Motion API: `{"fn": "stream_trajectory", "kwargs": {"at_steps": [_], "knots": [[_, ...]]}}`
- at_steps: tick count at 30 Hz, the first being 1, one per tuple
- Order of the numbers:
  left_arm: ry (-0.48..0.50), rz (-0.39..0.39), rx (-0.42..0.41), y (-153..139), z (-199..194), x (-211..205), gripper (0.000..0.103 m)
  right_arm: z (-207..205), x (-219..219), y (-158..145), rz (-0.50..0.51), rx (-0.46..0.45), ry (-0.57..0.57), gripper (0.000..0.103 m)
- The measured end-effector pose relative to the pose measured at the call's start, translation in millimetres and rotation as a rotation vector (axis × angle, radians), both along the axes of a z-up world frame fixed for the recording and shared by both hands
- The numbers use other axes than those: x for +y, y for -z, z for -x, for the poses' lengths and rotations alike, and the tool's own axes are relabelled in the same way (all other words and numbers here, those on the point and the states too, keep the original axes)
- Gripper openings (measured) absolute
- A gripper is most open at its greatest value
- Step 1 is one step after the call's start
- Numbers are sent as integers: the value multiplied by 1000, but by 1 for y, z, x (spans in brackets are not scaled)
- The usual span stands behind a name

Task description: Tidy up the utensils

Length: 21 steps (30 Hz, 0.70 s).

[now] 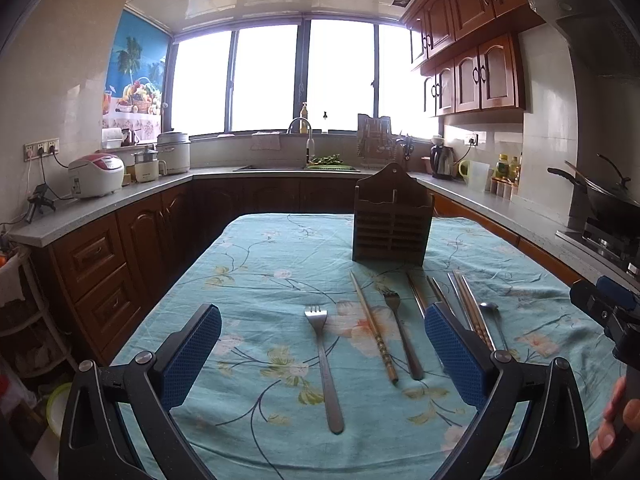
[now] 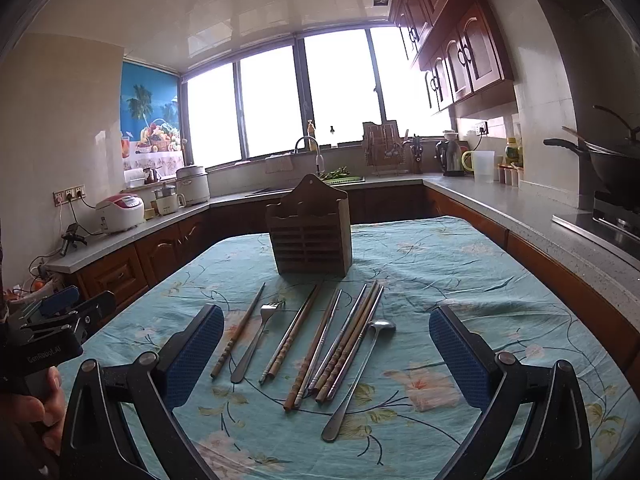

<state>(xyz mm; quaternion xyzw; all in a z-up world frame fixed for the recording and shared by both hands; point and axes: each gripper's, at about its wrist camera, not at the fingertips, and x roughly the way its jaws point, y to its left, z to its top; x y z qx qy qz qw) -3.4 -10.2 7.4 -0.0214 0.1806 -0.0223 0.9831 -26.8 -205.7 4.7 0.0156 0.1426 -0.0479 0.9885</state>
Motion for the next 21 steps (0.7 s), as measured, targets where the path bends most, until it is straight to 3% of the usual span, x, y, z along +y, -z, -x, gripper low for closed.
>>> {"fn": "stream_trajectory", "kwargs": {"at_steps": [8,21], "knots": [[8,41,66,-9,-25,10,102,-15,-9,-5,-10,41,3,103],[51,38,194,-20,-78,9,98,-52,-26,-1,-41,164,18,102]]}}
